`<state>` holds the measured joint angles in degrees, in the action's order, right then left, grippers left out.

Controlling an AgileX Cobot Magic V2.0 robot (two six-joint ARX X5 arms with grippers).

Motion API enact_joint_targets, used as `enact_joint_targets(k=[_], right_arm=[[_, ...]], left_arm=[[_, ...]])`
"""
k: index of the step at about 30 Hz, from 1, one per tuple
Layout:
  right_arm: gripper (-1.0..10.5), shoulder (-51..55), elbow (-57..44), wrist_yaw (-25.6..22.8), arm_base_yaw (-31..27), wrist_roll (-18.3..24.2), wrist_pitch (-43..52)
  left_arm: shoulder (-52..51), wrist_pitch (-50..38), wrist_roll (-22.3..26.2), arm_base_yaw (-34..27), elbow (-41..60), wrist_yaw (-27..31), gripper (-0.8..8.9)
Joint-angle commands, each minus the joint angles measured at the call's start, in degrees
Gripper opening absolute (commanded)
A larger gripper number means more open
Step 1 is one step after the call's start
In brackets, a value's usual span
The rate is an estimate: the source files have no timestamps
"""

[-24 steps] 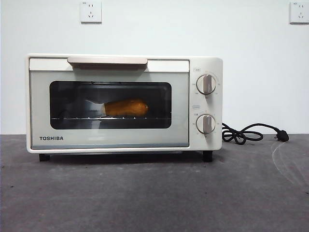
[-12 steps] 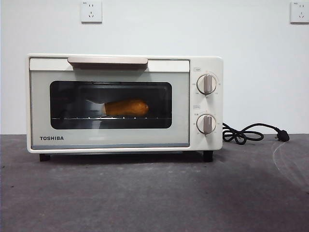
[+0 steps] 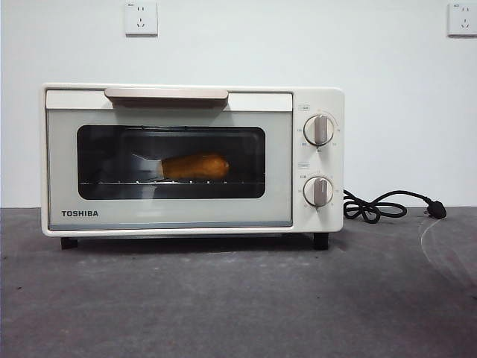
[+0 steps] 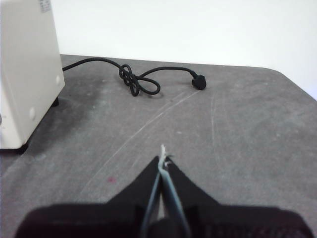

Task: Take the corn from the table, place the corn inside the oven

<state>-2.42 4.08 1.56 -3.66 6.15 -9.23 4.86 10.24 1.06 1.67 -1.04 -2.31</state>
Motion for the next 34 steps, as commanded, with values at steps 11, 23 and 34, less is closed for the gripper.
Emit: enact_joint_targets(k=[11,23,34], right_arm=[[0.0,1.97,-3.23,-3.39,0.24,-4.48,-1.70],[0.0,1.92,-3.23,-2.89,0.26,-8.96,-1.38],[0.0,1.92,-3.23,-3.10,0.26,-8.96,-1.40]], left_arm=[[0.57,-0.61,0.68,0.09,0.42,0.00,-0.03],[0.57,-0.63,0.68,0.09,0.42,-0.02,-0.03],[0.57,-0.63,0.68,0.09,0.42,-0.02,-0.03]])
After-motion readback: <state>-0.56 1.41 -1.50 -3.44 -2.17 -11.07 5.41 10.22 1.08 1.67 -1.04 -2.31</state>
